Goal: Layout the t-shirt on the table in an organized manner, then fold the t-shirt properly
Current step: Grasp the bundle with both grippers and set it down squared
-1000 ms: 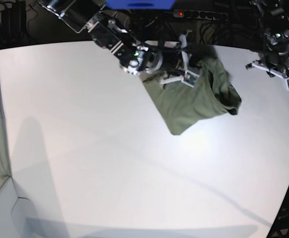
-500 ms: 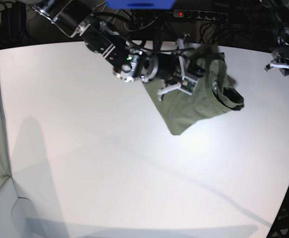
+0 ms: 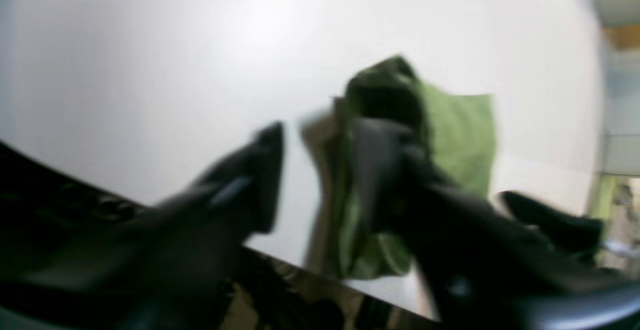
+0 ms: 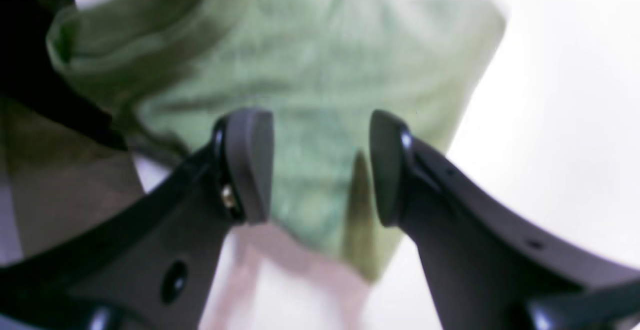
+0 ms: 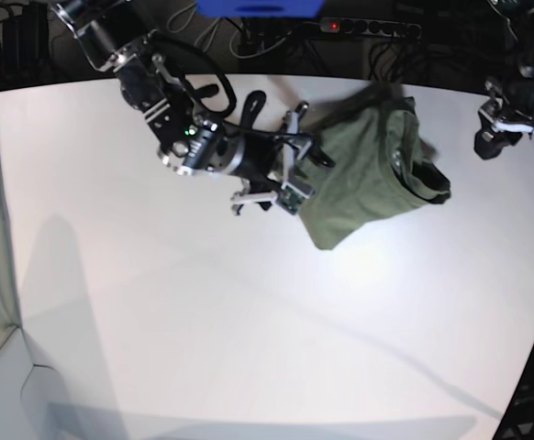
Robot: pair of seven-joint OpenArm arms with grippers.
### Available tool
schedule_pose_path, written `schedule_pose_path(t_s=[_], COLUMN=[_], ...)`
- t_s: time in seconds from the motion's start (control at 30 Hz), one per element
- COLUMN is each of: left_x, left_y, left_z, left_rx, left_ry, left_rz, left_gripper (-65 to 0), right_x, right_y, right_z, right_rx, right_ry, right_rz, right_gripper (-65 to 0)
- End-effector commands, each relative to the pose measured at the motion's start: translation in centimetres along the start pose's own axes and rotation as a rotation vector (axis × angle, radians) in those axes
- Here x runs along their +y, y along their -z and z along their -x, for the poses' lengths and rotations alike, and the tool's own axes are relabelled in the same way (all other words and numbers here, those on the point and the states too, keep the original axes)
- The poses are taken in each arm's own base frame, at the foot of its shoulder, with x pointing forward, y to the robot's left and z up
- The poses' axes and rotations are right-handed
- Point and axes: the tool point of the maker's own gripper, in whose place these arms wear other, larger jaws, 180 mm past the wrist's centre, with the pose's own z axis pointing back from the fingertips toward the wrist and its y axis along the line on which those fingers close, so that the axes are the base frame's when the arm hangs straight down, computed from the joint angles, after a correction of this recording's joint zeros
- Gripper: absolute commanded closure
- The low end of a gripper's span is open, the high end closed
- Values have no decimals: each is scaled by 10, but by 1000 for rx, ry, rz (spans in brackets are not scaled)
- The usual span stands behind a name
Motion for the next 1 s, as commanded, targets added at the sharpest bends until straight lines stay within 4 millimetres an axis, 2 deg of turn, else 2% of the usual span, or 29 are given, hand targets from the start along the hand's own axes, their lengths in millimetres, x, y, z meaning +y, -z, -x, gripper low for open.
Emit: schedule_pose_path(t_s=[0.0,0.07,0.1,0.2,0.27,0.5,0.77,0.97], left_x=[-7,-11,-12,-18,-20,-33,-54,-43], left_y=[-6,-6,-6,0,12,46,64,77], left_z=[-10,-9,-8,0,17,43,57,74], left_rx=[-30,-29,-26,0,52,152,176,197], left_ry=[-13,-32,-43,-51,-73,-129,-117,-107], left_rz=[34,63,72,93,112,168,216,164], left_gripper=[-353,-442,-466,-512,-527,-531,-531,-531], right_x=[-7,-11,-14,-19,-22,-24,-28,-29], right_y=[-6,-8,-10,-14,-16,-21,-25,-25], right_z=[-12,-8,-4,4,7,22,27,28], right_rx=[-47,-36,-25,-1,7,40,57,58], right_ry=[-10,-9,-13,-23,-26,-27,-34,-35], right_rz=[11,19,24,34,38,43,51,51], right_gripper=[-318,-318,-318,-318,-318,-318,-318,-318])
